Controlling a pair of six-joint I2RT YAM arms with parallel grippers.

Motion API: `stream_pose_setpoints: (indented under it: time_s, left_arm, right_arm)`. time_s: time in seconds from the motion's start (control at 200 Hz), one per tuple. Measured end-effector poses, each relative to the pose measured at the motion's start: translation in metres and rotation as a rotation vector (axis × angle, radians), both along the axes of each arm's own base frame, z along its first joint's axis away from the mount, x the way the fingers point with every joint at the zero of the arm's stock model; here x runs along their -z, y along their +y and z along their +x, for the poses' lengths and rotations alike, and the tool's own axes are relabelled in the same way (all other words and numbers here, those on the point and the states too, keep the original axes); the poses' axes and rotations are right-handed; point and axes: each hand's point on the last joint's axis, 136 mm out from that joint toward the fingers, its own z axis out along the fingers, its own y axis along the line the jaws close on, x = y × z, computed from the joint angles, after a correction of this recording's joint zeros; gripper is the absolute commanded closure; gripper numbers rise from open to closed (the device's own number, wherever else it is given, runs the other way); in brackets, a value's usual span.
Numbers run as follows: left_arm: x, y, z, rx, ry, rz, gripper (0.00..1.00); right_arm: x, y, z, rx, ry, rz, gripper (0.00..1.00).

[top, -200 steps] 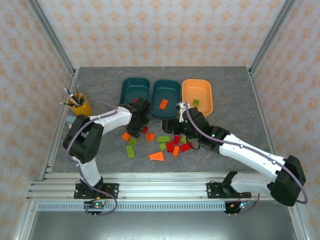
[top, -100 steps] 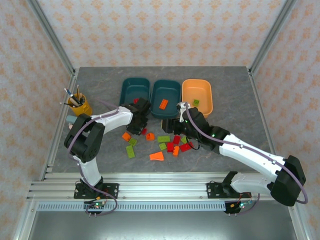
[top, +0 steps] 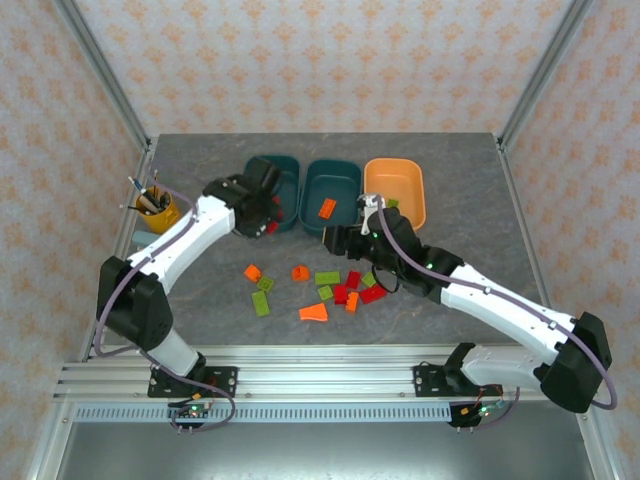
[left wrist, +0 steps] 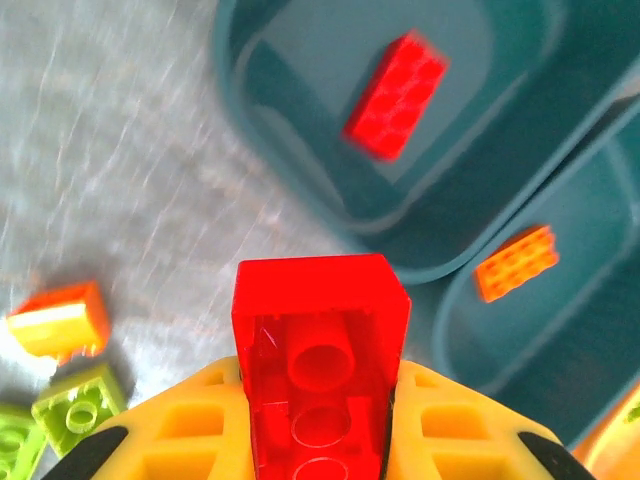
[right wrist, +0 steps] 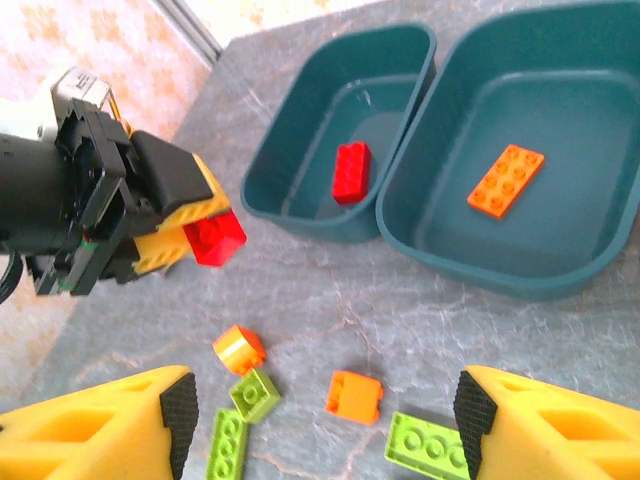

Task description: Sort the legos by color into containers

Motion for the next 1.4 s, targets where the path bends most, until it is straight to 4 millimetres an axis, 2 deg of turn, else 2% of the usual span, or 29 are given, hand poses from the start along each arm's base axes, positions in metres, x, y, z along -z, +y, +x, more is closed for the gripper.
stream_pose_setpoints:
  time_s: [0.095,0.19,0.325,0.41,0.565,0.756,0.906,1.086,1.206,1.306,1.396]
  left_arm:
    - [-0.015,0.014,0.032,0.040,-0.015,0.061,0.78]
    - [-0.013,0.025,0.060,0.087,0.002,0.119,0.78]
    - [0.012,0.032,0.094,0.167,0.074,0.207,0.77]
    - [0.037,0.033,0.104,0.213,0.136,0.249,0.77]
    - [0.077,0.036,0.104,0.278,0.248,0.302,0.76]
    - [0.100,0.040,0.101,0.305,0.318,0.336,0.73]
    - [0.106,0.042,0.095,0.307,0.343,0.345,0.63]
    - [0.112,0.044,0.089,0.316,0.371,0.349,0.50]
    - [0.113,0.044,0.088,0.317,0.373,0.349,0.42]
    - [0.107,0.043,0.089,0.316,0.360,0.344,0.39]
    - [0.088,0.041,0.090,0.314,0.318,0.338,0.36]
  right_arm:
    - [-0.009,-0.004,0.013,0.039,-0.006,0.032,0.30]
    - [-0.011,-0.008,0.026,0.076,0.002,0.050,0.30]
    - [-0.001,-0.012,0.042,0.119,0.048,0.061,0.29]
    - [0.006,-0.017,0.050,0.157,0.091,0.062,0.29]
    - [0.025,-0.036,0.065,0.258,0.192,0.057,0.30]
    - [0.056,-0.069,0.066,0.389,0.329,0.019,0.31]
    - [0.084,-0.086,0.056,0.461,0.405,-0.032,0.32]
    - [0.142,-0.108,0.037,0.527,0.539,-0.118,0.33]
    - [0.166,-0.112,0.029,0.538,0.603,-0.162,0.36]
    - [0.177,-0.109,0.027,0.540,0.641,-0.166,0.39]
    - [0.186,-0.108,0.025,0.543,0.676,-0.166,0.41]
